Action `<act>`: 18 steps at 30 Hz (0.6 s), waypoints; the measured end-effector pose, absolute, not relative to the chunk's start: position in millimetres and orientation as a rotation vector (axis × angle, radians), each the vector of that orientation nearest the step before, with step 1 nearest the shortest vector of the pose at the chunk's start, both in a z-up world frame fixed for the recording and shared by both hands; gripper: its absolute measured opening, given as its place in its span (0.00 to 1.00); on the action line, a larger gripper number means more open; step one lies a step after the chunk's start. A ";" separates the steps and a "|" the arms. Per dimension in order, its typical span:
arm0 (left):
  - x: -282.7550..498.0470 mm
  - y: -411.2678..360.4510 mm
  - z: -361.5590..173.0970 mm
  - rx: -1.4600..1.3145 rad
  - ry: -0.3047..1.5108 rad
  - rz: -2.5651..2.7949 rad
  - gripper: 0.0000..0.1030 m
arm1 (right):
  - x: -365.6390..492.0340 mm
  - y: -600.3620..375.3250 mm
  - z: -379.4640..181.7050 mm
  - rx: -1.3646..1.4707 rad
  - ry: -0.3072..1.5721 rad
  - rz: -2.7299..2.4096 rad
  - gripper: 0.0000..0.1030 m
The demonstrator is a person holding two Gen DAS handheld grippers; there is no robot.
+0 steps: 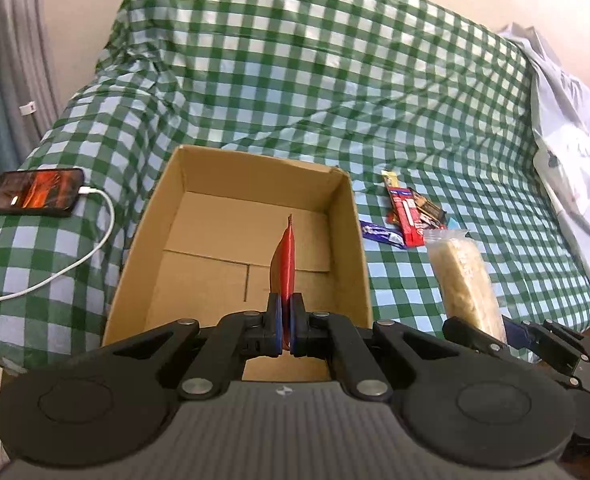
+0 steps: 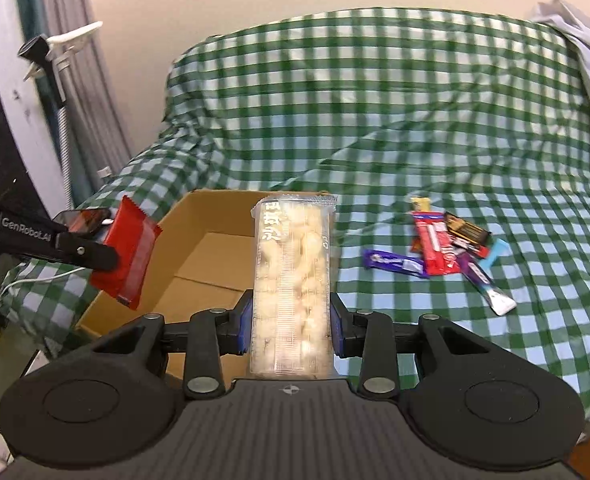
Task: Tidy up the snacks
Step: 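Carry the red packet and clear snack bag over the cardboard box with both grippers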
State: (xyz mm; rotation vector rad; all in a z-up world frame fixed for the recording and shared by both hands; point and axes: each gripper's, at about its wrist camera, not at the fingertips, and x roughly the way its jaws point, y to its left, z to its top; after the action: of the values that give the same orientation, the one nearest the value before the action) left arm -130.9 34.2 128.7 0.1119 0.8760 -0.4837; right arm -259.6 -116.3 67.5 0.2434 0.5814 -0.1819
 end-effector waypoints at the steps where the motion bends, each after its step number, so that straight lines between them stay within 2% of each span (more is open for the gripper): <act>1: -129.2 37.6 128.4 0.104 0.878 -0.480 0.03 | -257.4 -111.9 68.4 0.237 0.585 -0.176 0.37; 18: -99.1 54.7 115.8 0.070 0.916 -0.453 0.03 | -221.1 -83.5 65.1 0.194 0.644 -0.119 0.37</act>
State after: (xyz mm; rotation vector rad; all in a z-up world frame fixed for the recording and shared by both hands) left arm -99.1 54.7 115.8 0.0699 0.9161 -0.4526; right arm -221.1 -83.5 65.1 0.1940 0.6443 -0.1189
